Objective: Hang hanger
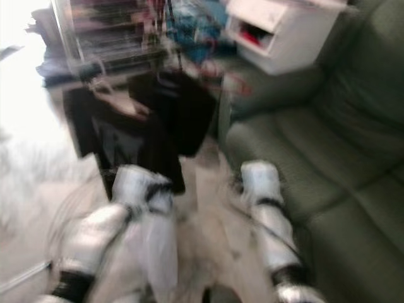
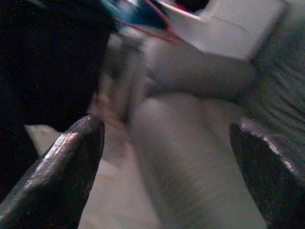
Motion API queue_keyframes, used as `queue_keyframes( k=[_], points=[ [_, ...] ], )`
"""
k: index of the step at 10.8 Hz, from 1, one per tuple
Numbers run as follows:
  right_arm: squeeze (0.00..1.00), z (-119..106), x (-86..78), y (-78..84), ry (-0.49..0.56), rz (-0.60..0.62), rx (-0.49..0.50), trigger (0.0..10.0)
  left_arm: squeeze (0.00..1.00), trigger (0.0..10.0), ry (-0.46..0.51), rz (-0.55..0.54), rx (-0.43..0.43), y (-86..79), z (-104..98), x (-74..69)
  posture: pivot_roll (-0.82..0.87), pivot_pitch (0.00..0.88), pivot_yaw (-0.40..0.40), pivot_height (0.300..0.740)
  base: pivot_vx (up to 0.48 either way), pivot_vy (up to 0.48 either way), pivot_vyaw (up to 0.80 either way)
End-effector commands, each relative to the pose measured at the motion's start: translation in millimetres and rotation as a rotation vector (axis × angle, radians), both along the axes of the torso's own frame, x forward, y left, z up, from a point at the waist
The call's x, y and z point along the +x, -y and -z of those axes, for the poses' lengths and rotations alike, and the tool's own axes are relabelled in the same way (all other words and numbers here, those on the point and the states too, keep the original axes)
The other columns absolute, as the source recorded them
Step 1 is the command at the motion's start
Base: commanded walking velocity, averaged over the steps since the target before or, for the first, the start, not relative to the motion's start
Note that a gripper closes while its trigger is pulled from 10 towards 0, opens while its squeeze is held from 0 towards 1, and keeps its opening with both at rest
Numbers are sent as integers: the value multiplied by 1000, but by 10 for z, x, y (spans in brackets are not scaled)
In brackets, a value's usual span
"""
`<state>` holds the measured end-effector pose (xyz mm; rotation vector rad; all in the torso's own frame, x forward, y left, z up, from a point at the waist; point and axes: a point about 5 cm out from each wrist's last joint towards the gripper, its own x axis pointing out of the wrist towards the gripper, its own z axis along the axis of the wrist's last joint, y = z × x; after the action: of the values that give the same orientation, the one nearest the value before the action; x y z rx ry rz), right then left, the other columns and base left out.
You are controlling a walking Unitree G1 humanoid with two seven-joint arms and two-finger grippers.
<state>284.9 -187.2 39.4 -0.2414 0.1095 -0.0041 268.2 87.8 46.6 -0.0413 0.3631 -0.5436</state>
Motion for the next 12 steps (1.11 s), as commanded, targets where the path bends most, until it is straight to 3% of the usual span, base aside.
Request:
queue_keyframes(
  k=[1,4,5,6,7,8,9,10,11,12],
  points=[
    [0,-58,58,-123,27,-22,21,10000,0,10000,45,-27,11,-112,-81,50,-37,0,-6,740,0,322,-800],
    [0,-57,62,-124,28,-24,23,10000,0,10000,71,-21,34,-107,-94,72,-37,0,-9,740,0,0,-692],
    [0,-66,64,-132,33,-33,22,10000,0,10000,101,10,65,-99,-108,87,-37,0,-9,740,0,0,0],
    [0,-68,69,-141,33,-38,22,10000,0,10000,148,120,147,-62,-110,103,-33,0,-12,740,0,0,0],
    [0,-63,75,-149,30,-42,23,10000,0,10000,192,285,265,-16,-112,143,-28,0,-14,740,0,0,0],
    [0,-60,78,-155,28,-44,24,10000,0,10000,250,379,414,-20,-122,225,-25,0,-13,740,0,0,0],
    [0,-56,80,-167,27,-46,27,10000,0,10000,383,447,597,-22,-243,408,-30,0,-6,740,0,0,0],
    [0,-54,79,-179,28,-44,30,10000,0,10000,604,396,836,-36,-461,648,-33,0,1,740,0,0,0],
    [0,-47,72,-189,29,-38,34,10000,0,10000,800,195,757,81,-888,844,-37,0,7,740,0,0,0],
    [0,-45,68,-198,30,-37,36,10000,0,10000,835,203,557,272,-1070,804,-38,0,9,740,0,0,0]
  ],
)
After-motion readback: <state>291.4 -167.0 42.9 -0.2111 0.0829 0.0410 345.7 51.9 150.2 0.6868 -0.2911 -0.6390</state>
